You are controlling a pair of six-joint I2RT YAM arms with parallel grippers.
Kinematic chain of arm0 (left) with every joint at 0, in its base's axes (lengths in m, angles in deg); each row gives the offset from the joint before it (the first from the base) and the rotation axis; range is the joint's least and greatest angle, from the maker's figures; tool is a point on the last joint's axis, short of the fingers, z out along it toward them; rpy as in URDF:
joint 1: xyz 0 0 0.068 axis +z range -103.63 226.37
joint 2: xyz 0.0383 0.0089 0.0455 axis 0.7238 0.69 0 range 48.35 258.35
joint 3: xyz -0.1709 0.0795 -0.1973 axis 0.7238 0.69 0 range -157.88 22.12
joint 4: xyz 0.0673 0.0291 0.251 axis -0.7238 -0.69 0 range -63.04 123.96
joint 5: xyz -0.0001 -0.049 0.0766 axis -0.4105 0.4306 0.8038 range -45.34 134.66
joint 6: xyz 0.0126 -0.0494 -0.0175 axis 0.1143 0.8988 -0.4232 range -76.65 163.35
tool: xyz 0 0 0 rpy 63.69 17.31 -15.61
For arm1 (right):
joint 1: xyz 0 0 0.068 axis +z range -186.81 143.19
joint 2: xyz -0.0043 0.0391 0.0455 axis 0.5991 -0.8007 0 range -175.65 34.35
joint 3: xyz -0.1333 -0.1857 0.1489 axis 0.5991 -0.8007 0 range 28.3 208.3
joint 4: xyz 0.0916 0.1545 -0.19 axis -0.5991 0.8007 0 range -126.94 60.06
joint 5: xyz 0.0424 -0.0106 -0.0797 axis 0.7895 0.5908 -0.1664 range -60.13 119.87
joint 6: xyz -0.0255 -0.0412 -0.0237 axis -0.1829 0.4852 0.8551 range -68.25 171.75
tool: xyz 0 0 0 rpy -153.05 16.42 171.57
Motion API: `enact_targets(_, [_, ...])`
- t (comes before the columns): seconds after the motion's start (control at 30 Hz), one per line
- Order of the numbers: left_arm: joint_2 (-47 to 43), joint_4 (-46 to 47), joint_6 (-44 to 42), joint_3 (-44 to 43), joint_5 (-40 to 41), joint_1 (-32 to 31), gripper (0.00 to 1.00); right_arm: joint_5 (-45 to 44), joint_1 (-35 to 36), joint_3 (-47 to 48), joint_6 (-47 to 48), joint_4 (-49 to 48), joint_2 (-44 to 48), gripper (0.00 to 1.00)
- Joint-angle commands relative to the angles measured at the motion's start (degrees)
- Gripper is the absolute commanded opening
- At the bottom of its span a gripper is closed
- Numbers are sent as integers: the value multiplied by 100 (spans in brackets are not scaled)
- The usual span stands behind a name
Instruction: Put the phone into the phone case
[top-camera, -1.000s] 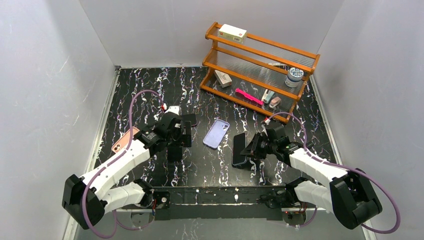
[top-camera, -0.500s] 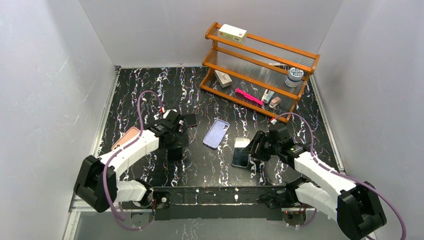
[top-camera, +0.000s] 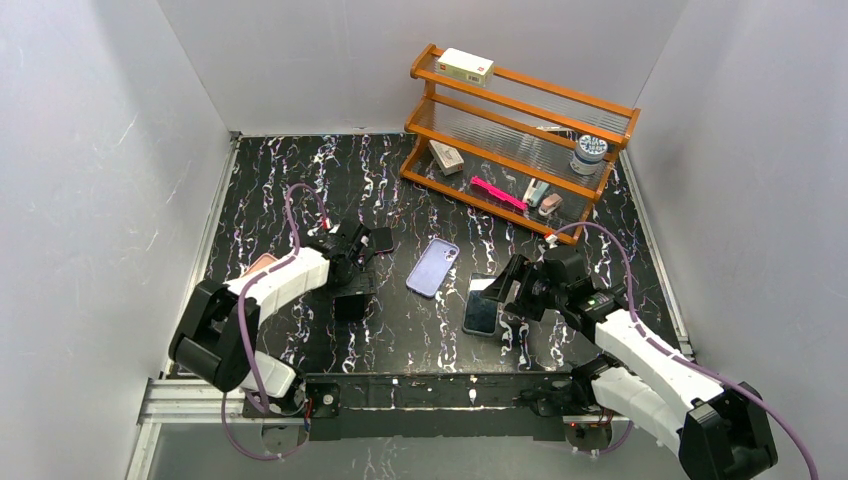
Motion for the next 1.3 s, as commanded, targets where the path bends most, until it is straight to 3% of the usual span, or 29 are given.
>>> enact_targets(0.0, [168,85,-56,18,-41,93,93,155,-17,274,-25,-108,131,88])
enact_targets(0.47, [617,275,79,186,-208,122,81,321,-9,308,-114,-220,134,88])
enact_targets(0.73, [414,202,47,217,-302,123,59,576,-13,371,-370,-641,-119,84])
enact_targets(0.93, [231,213,75,333,-641,122,50,758,63,390,-755,-1162,-616,79])
enact_targets(1.27, [6,566,191,597,-1234,122,43,-86,603,1035,-1324,-1290,-1568,72])
